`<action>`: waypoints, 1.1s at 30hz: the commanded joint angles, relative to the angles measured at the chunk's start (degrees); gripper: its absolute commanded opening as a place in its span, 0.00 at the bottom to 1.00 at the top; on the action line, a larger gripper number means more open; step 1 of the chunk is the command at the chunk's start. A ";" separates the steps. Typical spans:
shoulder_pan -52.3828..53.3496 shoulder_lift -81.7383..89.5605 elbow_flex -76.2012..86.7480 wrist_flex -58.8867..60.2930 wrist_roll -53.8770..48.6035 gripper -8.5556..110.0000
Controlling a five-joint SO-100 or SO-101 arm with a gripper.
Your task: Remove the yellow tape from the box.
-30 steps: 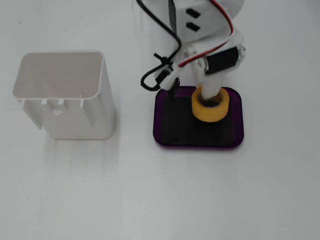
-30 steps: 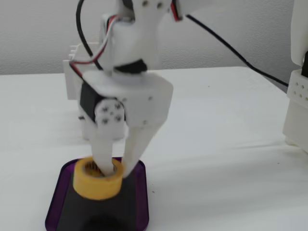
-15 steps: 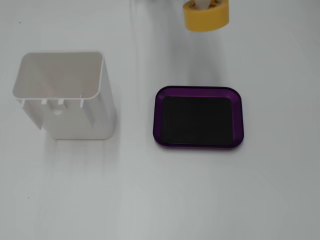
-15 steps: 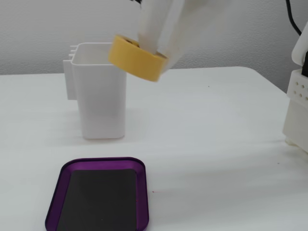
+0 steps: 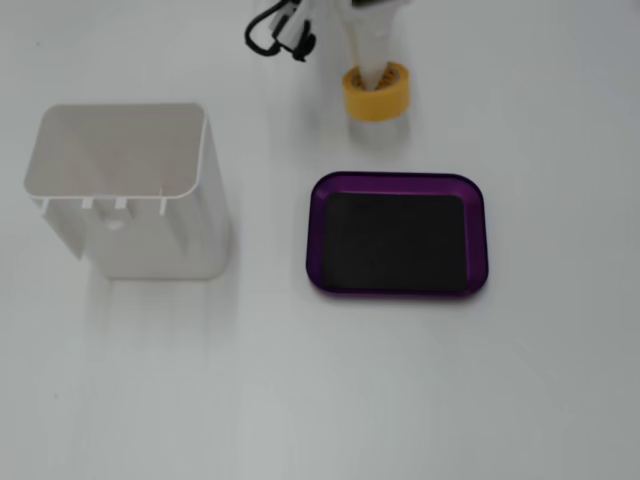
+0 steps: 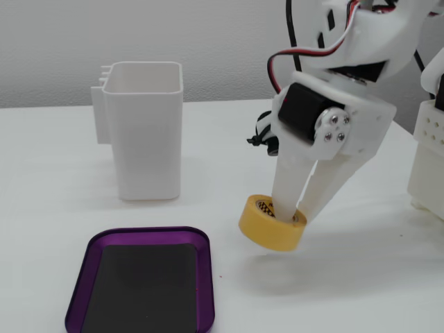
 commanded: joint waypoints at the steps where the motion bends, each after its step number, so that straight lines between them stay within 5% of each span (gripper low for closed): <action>1: 0.18 1.85 2.72 -3.87 -0.18 0.07; 20: 2.11 2.72 12.39 -9.40 0.53 0.11; 33: 7.56 3.78 -1.41 7.21 0.70 0.21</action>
